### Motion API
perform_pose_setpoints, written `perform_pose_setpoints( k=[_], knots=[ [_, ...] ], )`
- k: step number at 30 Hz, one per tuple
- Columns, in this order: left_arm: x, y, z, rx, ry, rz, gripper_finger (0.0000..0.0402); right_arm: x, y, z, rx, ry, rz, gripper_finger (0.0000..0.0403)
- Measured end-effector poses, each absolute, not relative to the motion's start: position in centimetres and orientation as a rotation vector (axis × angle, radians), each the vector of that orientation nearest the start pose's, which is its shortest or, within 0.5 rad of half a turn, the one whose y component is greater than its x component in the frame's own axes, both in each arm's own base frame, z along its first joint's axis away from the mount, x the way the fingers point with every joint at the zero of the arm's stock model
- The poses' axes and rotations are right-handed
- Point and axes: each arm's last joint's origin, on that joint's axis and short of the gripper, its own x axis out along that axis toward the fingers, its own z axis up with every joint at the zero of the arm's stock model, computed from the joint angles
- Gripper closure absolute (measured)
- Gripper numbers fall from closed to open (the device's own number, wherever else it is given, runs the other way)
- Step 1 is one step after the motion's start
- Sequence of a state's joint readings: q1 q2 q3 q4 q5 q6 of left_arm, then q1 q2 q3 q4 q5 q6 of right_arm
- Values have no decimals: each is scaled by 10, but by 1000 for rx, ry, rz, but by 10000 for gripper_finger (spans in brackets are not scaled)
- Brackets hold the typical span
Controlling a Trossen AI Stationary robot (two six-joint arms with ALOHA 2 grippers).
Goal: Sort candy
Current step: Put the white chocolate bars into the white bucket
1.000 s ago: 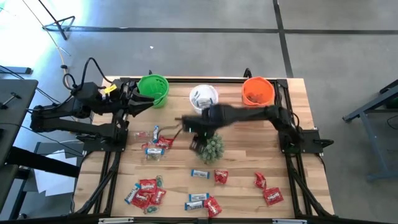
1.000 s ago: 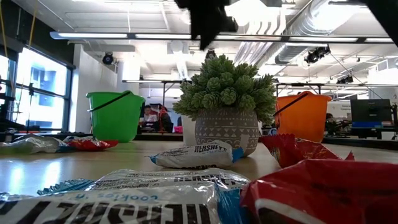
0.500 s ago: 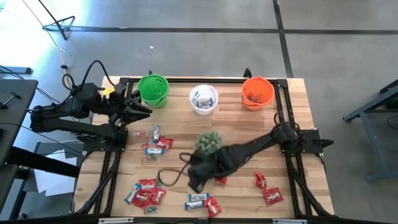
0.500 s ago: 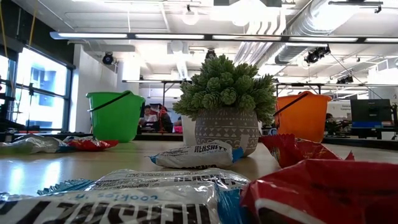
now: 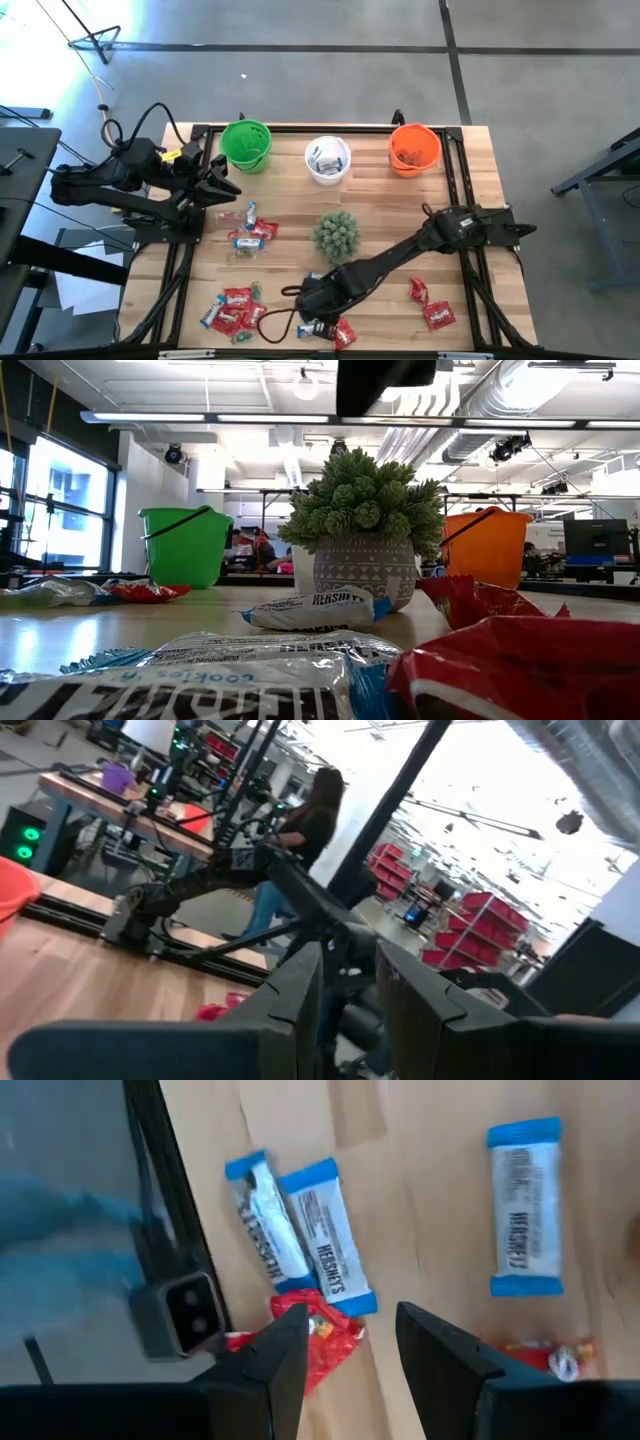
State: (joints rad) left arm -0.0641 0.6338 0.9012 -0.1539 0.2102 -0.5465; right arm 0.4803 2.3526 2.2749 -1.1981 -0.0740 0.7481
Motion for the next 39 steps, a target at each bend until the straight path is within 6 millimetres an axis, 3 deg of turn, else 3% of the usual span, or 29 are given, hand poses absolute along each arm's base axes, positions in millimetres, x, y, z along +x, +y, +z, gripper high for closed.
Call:
perform_pose_setpoints(
  k=[9, 24, 31, 39],
  knots=[
    [122, -19, 393, -537, -27, -328, 319, 439, 227, 208, 219, 1396, 125, 254],
    [123, -19, 392, -537, -17, -326, 319, 453, 236, 164, 111, 1386, 248, 254],
    [124, -19, 392, -538, -14, -325, 319, 460, 240, 148, 126, 1374, 307, 254],
    [124, -19, 392, -538, -12, -324, 319, 463, 238, 142, 115, 1361, 274, 268]
  ],
)
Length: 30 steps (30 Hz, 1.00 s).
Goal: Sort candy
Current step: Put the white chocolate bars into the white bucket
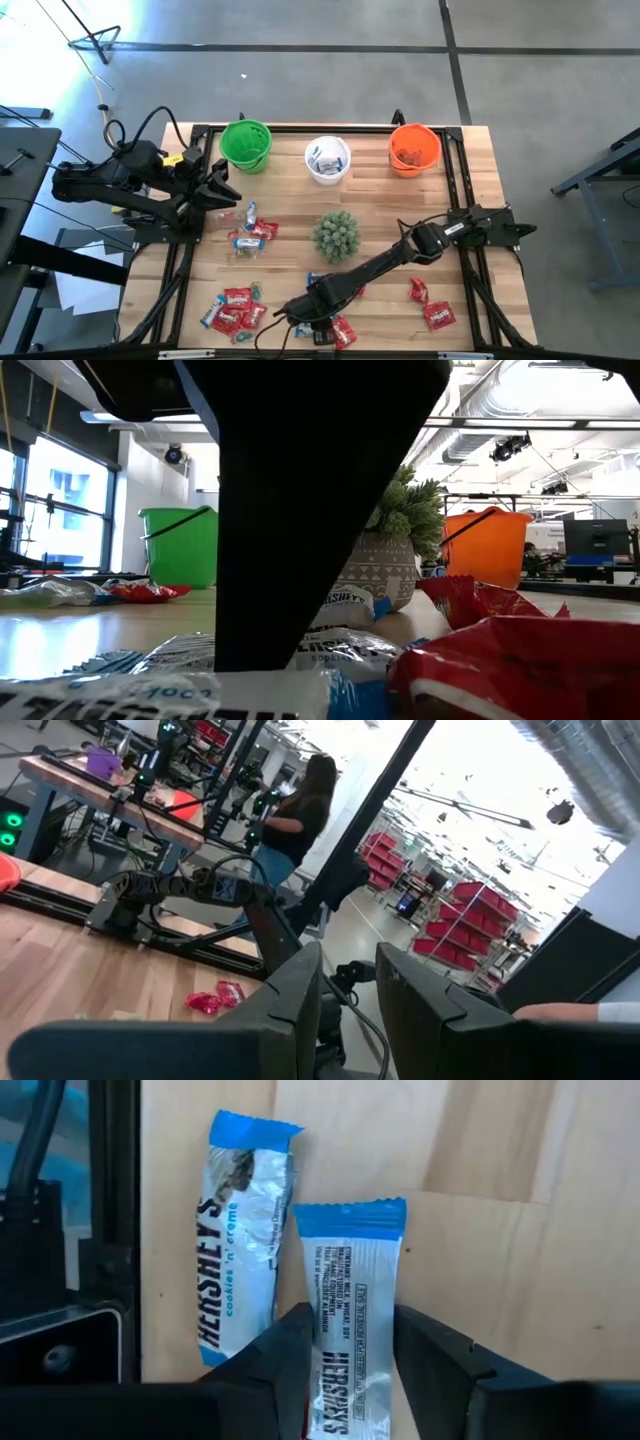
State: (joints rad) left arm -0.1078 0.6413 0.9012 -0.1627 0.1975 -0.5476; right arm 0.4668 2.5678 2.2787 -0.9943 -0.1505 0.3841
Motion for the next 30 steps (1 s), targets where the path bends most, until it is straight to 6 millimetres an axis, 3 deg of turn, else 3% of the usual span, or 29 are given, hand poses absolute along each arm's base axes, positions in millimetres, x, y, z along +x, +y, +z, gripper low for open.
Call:
perform_pose_setpoints(
  k=[10, 17, 25, 30],
  knots=[
    [124, -19, 392, -540, -11, -324, 319, 461, 235, 145, 168, 1408, 240, 388],
    [124, -19, 392, -540, -11, -324, 319, 454, 233, 155, 159, 1470, 212, 393],
    [124, -19, 392, -541, -10, -324, 319, 452, 221, 195, 198, 1425, 183, 392],
    [124, -19, 392, -563, -5, -325, 319, 449, 204, 239, 229, 1318, 140, 391]
  ],
)
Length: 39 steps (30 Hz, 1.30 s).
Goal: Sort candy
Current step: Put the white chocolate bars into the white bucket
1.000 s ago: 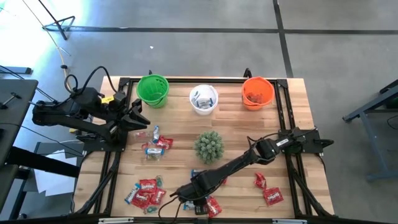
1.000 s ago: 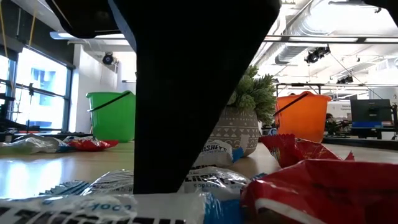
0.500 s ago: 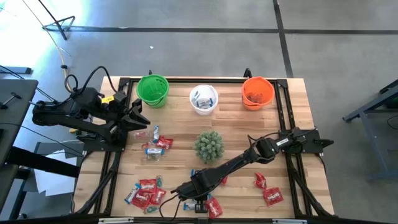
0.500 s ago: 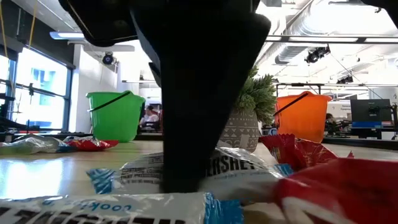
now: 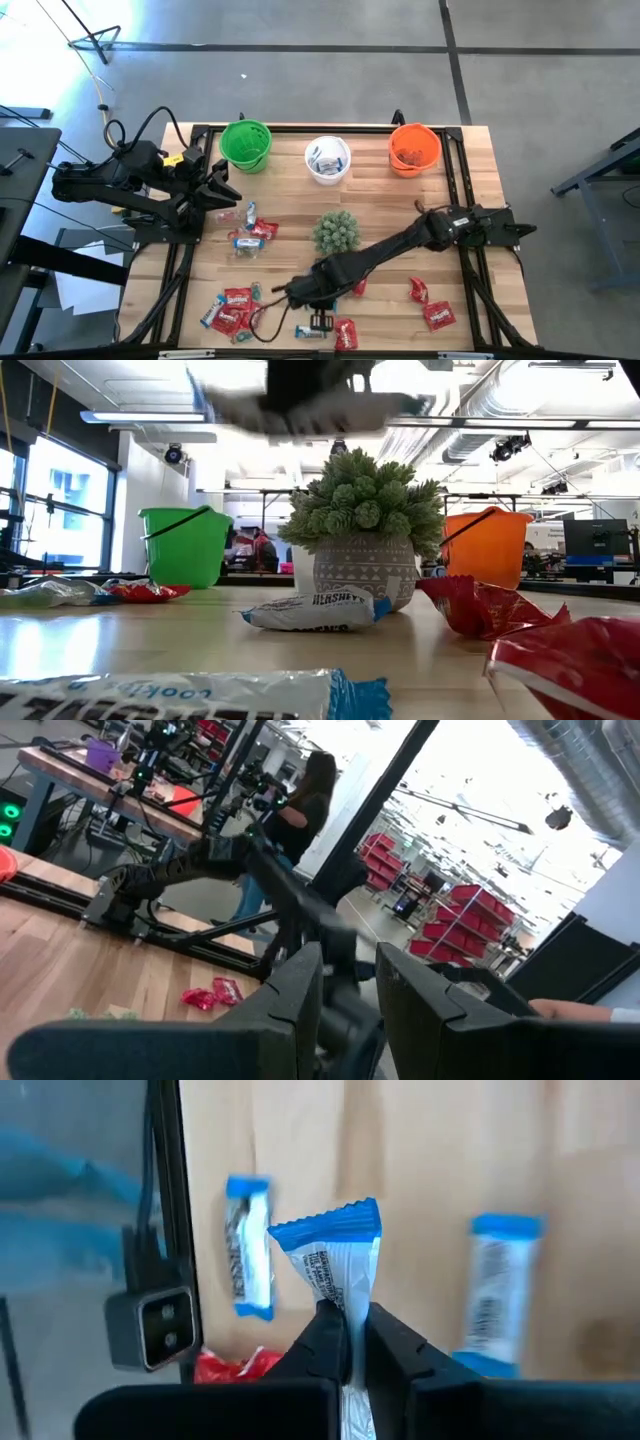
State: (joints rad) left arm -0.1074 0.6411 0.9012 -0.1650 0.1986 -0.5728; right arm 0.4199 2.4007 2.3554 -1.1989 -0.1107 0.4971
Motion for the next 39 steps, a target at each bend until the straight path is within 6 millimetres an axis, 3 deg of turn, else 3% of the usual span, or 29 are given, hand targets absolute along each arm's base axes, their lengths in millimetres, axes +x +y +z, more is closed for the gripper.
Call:
perform_pose_setpoints(
  k=[9, 16, 23, 33, 39],
  knots=[
    [124, -19, 392, -563, -6, -325, 319, 435, 151, 323, 176, 1028, -98, 391],
    [125, -17, 392, -508, -33, -269, 319, 424, 104, 367, 29, 868, -273, 391],
    [125, -13, 392, -480, -74, -124, 319, 431, 40, 370, -51, 893, -386, 391],
    [125, -8, 393, -488, -125, 30, 319, 416, -76, 362, 80, 1042, -595, 391],
    [124, -7, 400, -456, -204, 50, 319, 406, -120, 361, 169, 1069, -576, 391]
  ],
)
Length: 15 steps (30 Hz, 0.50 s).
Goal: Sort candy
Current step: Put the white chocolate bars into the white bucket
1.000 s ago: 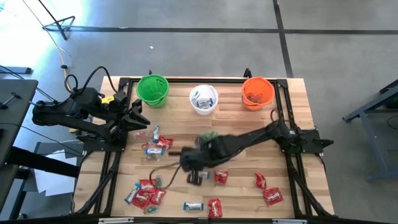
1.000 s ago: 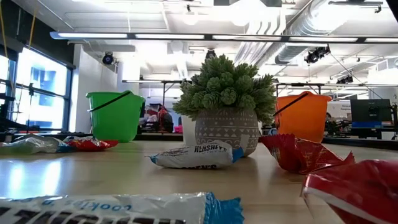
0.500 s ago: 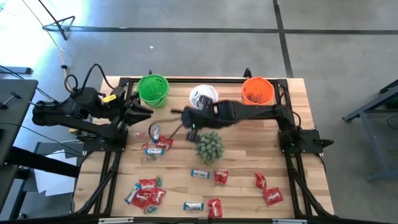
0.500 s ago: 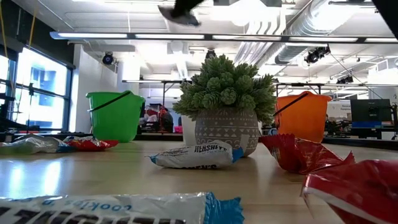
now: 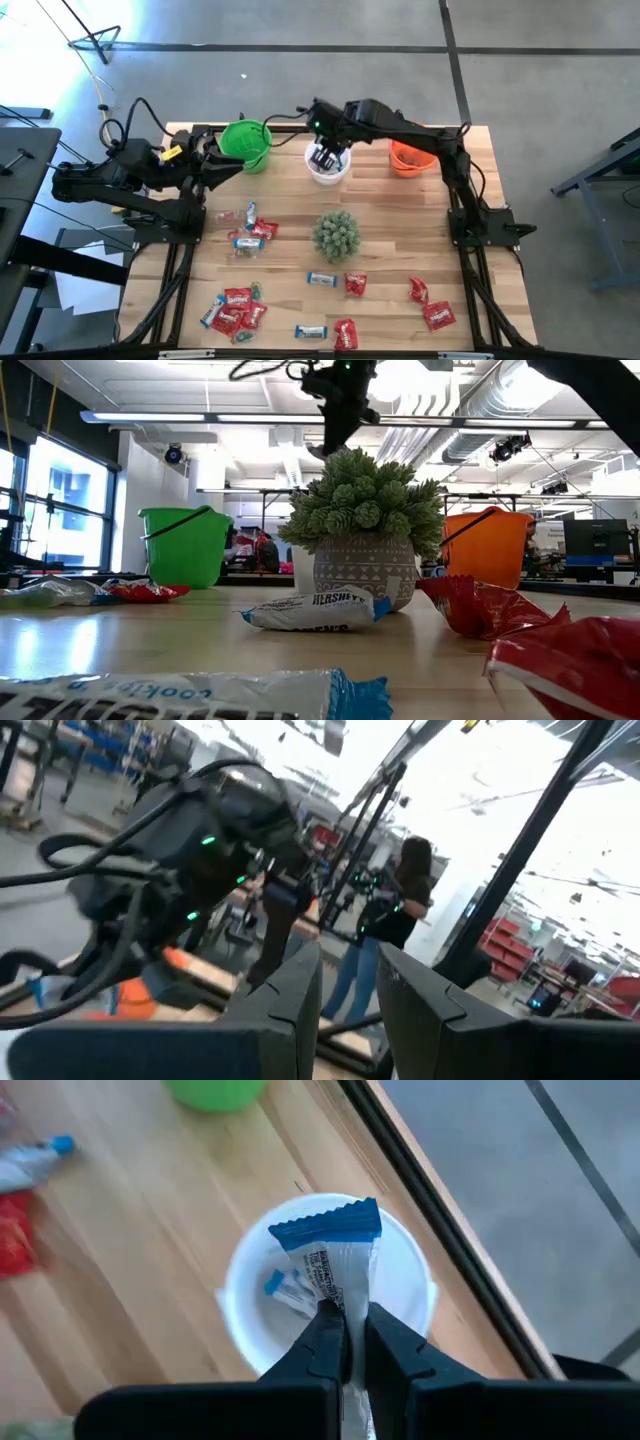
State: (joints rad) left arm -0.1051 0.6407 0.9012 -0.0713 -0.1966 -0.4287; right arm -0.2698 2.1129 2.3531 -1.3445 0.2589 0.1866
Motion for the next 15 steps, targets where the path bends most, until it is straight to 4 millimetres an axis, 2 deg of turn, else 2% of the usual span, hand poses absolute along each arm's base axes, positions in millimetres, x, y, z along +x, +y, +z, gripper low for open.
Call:
perform_pose_setpoints(
  k=[6, 11, 15],
  knots=[
    [122, -7, 408, -413, -278, 42, 319, 405, -134, 347, 143, 1133, -508, 382],
    [122, -7, 409, -370, -292, 46, 319, 406, -139, 330, 141, 1187, -465, 331],
    [122, -6, 409, -355, -296, 76, 319, 406, -141, 326, 126, 1201, -462, 288]
  ],
)
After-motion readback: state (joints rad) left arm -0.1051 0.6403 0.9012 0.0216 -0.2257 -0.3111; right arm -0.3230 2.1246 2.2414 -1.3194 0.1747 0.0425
